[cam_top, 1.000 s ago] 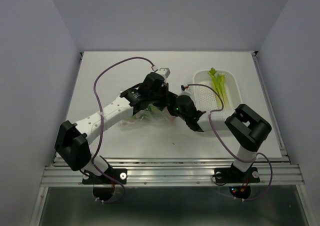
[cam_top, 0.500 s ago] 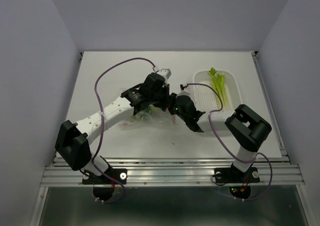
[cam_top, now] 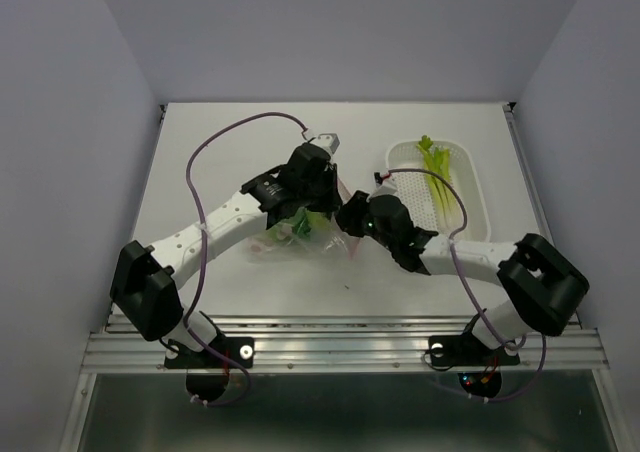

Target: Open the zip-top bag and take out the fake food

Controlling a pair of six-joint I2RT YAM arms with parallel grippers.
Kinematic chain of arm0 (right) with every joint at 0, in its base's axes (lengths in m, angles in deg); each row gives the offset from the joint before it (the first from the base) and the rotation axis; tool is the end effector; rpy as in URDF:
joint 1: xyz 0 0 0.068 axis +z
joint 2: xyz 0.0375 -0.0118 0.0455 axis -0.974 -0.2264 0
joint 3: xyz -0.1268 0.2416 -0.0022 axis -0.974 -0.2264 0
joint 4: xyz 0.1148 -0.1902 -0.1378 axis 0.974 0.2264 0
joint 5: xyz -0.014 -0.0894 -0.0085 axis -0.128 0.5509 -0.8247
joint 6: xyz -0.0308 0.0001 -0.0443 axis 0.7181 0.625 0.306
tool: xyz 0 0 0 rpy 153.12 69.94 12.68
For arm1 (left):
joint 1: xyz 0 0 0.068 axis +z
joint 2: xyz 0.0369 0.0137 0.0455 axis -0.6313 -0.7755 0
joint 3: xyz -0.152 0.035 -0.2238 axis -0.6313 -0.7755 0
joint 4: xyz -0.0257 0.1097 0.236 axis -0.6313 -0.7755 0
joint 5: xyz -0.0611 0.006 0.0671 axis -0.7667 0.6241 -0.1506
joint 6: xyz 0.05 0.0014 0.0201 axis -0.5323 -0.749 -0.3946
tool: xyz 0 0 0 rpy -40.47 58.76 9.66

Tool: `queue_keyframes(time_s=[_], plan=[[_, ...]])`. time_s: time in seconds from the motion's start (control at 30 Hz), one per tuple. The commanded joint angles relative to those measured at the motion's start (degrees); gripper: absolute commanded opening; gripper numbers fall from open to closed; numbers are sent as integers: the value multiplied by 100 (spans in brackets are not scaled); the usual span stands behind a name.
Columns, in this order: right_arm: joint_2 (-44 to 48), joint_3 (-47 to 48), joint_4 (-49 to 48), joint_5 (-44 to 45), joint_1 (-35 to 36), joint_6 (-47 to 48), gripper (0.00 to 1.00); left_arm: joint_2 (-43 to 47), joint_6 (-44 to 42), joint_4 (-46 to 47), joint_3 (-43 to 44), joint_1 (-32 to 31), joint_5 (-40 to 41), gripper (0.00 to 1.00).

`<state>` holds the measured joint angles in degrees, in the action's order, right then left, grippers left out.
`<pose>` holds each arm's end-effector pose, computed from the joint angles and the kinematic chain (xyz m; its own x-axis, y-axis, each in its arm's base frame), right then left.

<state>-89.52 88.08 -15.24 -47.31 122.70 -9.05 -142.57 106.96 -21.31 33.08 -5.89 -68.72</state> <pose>0.2314 0.2288 0.1959 -0.6069 0.4325 -0.6668 -0.2101 0.7218 0.6594 0.2394 -0.2416 0.3233 -0.6831 -0.0019 -0.7303 0.4564 0.7796 -0.4289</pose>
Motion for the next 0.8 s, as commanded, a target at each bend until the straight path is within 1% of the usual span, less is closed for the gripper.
queue_keyframes(time_s=[0.0, 0.07, 0.2, 0.3, 0.43, 0.5, 0.57, 0.6, 0.67, 0.7, 0.73, 0.77], plan=[[1123, -276, 128, -273, 80, 209, 1, -4, -63, -97, 222, 188, 619, 0], [1544, -372, 436, -395, 80, 296, 1, -57, -37, -115, 230, 214, 628, 0], [2029, -496, 963, -651, 80, 419, 1, -75, -19, -132, 265, 259, 698, 0], [2486, -400, 1778, -318, 80, 533, 1, -48, 16, -106, 274, 267, 699, 0], [2908, -451, 2133, -18, 80, 788, 1, 5, 25, -185, 309, 267, 839, 0], [3058, -539, 2072, -44, 80, 1086, 1, 22, 25, -211, 310, 276, 901, 0], [3243, -680, 1809, -184, 80, 1367, 1, 31, -10, -212, 310, 276, 840, 0], [3322, -741, 1416, -341, 80, 1499, 1, 31, -19, -203, 318, 276, 778, 0], [3549, -1004, 932, -500, 80, 1815, 1, 31, -45, -185, 318, 276, 716, 0], [3612, -1084, 451, -675, 80, 1947, 1, 31, -54, -176, 318, 276, 664, 0], [3673, -1172, 167, -781, 80, 2097, 1, 40, -63, -168, 310, 276, 611, 0], [3761, -1329, -97, -765, 80, 2089, 1, 66, -80, -141, 283, 276, 593, 0]])
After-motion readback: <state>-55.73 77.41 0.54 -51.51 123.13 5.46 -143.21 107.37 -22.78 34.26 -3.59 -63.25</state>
